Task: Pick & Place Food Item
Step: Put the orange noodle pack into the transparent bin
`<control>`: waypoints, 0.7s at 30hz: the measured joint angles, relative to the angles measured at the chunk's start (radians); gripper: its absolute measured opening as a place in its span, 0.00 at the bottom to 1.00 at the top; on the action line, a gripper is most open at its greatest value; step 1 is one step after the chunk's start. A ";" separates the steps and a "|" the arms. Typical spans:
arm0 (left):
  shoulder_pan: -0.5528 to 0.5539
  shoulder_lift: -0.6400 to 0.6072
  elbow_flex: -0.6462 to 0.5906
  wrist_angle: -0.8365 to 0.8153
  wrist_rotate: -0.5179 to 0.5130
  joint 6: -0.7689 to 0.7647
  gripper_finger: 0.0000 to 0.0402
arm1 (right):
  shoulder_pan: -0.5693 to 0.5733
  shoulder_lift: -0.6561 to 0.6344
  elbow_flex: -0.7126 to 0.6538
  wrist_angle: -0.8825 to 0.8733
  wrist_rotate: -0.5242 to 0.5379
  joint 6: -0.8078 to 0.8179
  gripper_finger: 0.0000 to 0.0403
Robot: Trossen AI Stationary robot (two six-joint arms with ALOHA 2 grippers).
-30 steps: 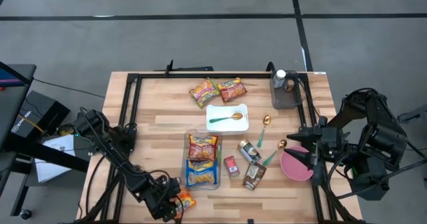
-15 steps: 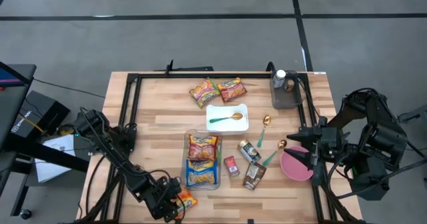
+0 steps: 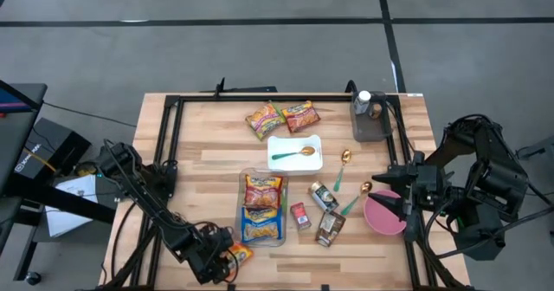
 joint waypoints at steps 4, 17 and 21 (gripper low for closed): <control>0.000 -0.001 0.000 -0.074 -0.006 -0.023 0.52 | 0.000 0.000 0.000 0.000 0.000 0.000 0.48; -0.015 -0.081 -0.001 -0.040 0.001 -0.027 0.52 | 0.000 0.000 0.000 0.001 0.000 0.019 0.48; -0.030 -0.140 -0.001 -0.074 -0.057 -0.027 0.52 | 0.000 0.000 0.000 0.001 0.000 0.019 0.48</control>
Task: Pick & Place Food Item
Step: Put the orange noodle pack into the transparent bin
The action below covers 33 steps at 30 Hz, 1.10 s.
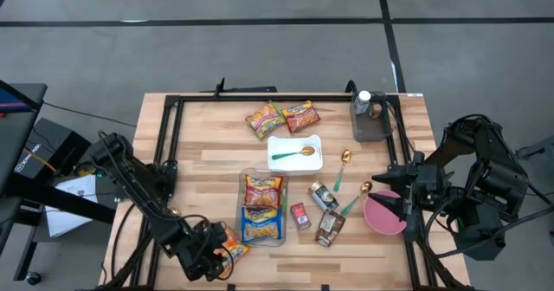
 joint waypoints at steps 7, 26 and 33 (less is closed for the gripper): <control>0.005 0.022 0.000 -0.072 -0.007 0.039 0.52 | 0.000 0.000 0.000 0.000 0.000 0.000 0.48; 0.021 0.118 0.000 -0.042 0.033 0.158 0.52 | 0.000 0.002 0.000 -0.003 0.000 0.004 0.48; 0.022 0.118 0.000 -0.046 0.028 0.137 0.51 | 0.000 0.002 0.000 -0.004 0.000 0.015 0.48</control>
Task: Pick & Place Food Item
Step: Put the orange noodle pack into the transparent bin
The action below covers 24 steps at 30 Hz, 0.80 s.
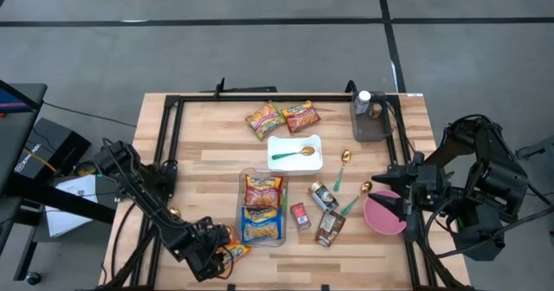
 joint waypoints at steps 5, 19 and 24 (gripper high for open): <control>0.000 0.000 0.000 -0.010 -0.004 -0.025 0.44 | 0.000 0.000 0.000 0.000 0.000 0.000 0.48; 0.000 0.023 0.001 -0.003 -0.010 -0.049 0.35 | 0.000 0.000 0.000 0.000 0.000 0.001 0.48; 0.000 0.049 0.005 0.010 -0.009 -0.065 0.35 | 0.000 0.000 0.000 0.002 0.000 0.001 0.48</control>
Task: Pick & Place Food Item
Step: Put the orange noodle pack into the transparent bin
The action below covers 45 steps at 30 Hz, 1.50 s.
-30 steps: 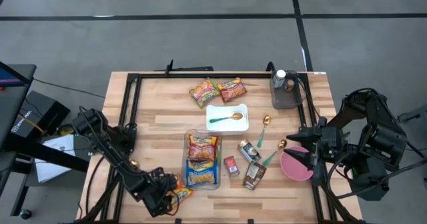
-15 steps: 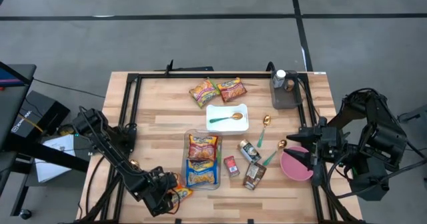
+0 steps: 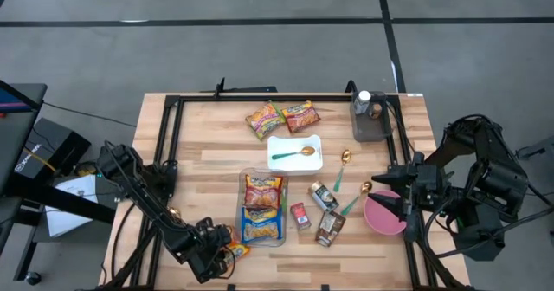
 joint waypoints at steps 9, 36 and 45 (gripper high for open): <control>-0.002 -0.005 -0.002 -0.019 0.016 -0.041 0.28 | 0.000 0.000 0.000 0.001 -0.004 0.000 0.48; -0.036 -0.151 -0.007 -0.026 0.019 -0.059 0.00 | 0.004 0.000 0.000 0.002 -0.004 0.017 0.48; -0.036 -0.224 -0.006 -0.025 0.012 -0.012 0.00 | 0.004 0.000 0.000 0.002 -0.004 0.014 0.48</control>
